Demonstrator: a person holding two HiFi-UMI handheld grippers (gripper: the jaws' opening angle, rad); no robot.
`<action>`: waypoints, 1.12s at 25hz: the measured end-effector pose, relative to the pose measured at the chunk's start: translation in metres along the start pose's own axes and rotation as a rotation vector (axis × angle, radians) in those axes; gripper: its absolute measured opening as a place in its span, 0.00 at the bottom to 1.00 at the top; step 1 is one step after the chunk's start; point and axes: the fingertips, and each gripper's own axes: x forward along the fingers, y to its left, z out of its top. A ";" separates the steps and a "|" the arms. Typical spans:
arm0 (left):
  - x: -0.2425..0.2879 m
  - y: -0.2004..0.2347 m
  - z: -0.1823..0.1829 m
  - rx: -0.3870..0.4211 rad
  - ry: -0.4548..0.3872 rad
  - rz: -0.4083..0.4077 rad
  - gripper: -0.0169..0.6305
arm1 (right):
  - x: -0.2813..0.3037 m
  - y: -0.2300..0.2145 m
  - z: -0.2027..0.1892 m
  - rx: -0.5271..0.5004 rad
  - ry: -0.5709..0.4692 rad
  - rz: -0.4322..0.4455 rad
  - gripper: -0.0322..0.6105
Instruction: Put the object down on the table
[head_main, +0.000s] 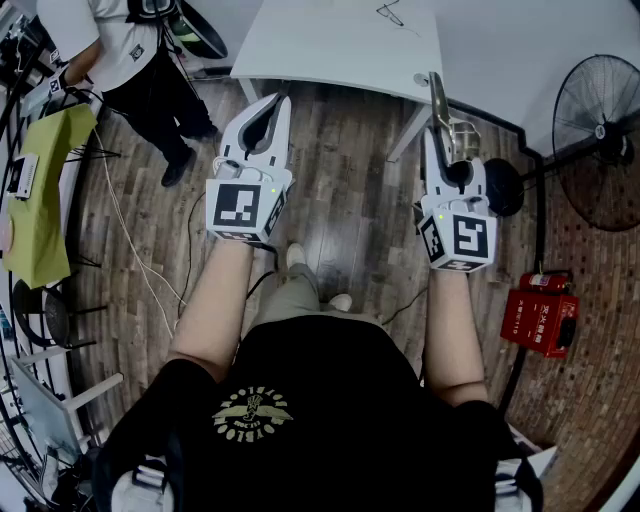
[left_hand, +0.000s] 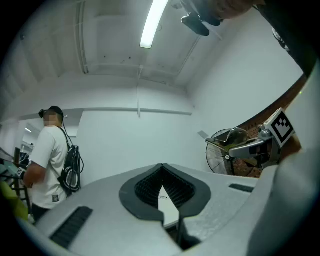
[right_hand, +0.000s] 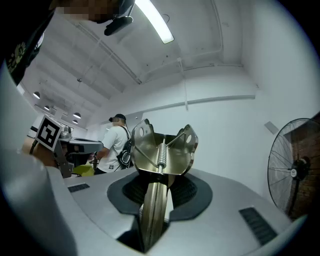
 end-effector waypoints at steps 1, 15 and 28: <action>0.003 0.007 -0.007 -0.008 0.012 0.005 0.04 | 0.005 0.001 -0.001 -0.004 -0.001 0.000 0.19; 0.070 0.072 -0.048 -0.060 0.038 -0.016 0.04 | 0.082 -0.015 -0.027 0.047 0.048 -0.057 0.19; 0.116 0.141 -0.066 -0.085 0.018 -0.071 0.04 | 0.149 0.006 -0.005 0.029 0.015 -0.126 0.19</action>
